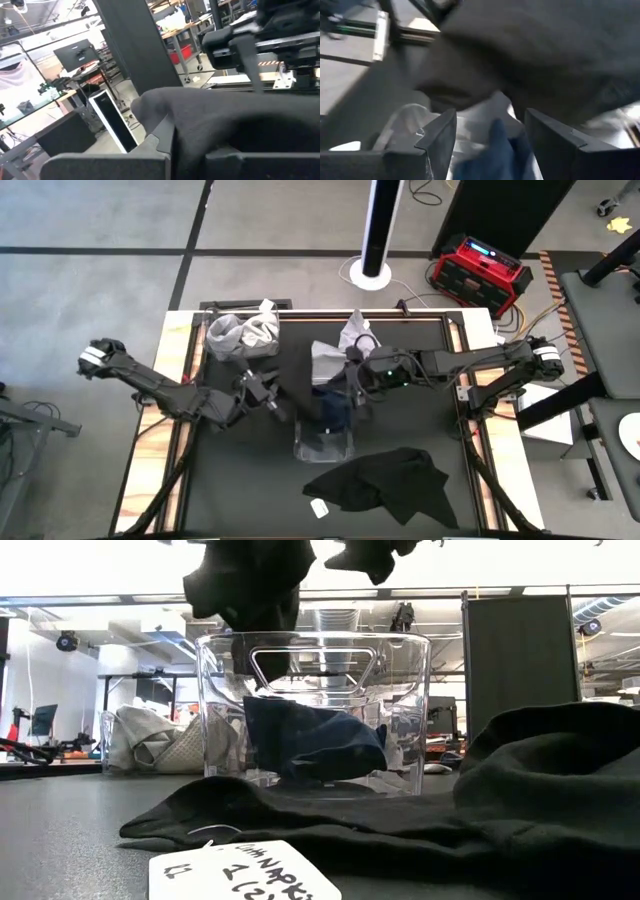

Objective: Sort towels by color in basket
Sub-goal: Put the top black towel into the bottom transparent bin

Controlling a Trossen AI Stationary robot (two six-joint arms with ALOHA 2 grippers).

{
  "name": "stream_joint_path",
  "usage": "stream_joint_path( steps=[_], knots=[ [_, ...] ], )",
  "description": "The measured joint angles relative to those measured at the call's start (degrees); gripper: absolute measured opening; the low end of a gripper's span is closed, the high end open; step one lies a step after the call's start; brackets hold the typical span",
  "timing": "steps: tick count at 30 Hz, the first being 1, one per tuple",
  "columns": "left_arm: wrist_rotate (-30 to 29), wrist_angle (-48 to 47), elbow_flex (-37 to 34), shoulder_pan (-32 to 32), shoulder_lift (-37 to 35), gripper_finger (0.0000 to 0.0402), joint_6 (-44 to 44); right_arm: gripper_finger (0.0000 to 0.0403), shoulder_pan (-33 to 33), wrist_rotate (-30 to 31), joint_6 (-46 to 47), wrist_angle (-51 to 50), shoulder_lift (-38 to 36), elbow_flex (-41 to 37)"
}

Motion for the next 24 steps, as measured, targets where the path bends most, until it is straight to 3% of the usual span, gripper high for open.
stream_joint_path(
  steps=[3, 13, 24],
  knots=[
    [2.38, -0.78, -0.54, -1.84, -1.16, 0.0, 1.47, 0.0225, -0.05, 3.0, 0.13, -1.39, 0.0, 0.02],
    [7.58, -3.93, -0.78, -6.64, -3.15, 0.0, 0.21, 0.0234, 0.31, 3.44, -2.2, 2.0, -0.11, -0.09],
    [7.81, -7.57, -0.98, -6.82, -0.62, 0.0, -3.52, 0.0259, 0.81, 0.77, -6.72, 8.4, -0.24, -0.13]
  ],
)
